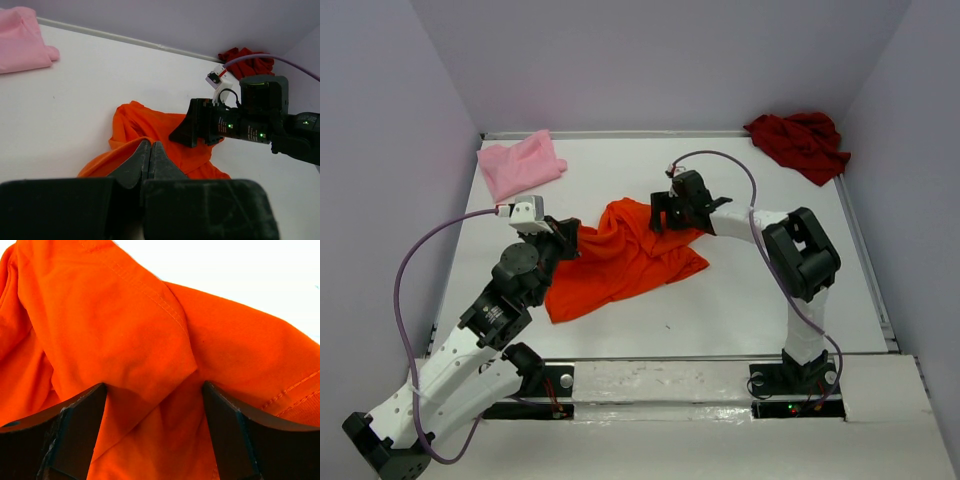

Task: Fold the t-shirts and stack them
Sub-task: Flatten out the crumpled T-shirt at the center of the board.

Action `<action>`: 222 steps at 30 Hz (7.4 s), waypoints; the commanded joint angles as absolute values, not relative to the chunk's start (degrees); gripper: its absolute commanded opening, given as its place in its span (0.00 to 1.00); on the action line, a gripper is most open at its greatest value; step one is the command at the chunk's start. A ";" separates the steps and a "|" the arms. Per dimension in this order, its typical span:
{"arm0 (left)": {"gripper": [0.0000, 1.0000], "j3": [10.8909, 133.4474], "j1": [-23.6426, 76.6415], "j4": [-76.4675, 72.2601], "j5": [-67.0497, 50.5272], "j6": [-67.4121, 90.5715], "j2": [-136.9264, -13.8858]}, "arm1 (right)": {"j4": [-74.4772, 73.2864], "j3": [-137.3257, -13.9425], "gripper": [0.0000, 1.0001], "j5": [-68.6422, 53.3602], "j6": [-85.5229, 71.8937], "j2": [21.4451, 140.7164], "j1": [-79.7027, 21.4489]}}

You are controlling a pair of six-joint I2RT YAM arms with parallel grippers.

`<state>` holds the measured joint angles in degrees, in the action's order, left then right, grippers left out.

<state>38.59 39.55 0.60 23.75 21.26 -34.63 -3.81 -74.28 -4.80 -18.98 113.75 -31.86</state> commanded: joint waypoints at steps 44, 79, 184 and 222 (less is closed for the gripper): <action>0.00 38.14 39.64 -3.08 22.41 20.39 -35.42 | -4.92 -83.32 0.74 -0.35 -16.35 115.49 -32.08; 0.00 38.32 39.64 -3.16 22.41 20.48 -36.38 | -8.00 -80.59 0.63 3.69 -17.93 107.32 -31.55; 0.00 74.72 24.96 -12.55 9.58 6.94 -46.03 | -24.89 -108.04 0.00 17.40 -6.49 72.06 -30.42; 0.00 71.79 15.21 -4.04 -5.37 15.21 -27.41 | -28.04 -102.20 0.00 -2.03 -17.14 47.18 -20.83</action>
<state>66.30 15.59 -2.72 -3.70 13.50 -23.57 -26.04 -95.70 -1.54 -16.45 42.02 -20.71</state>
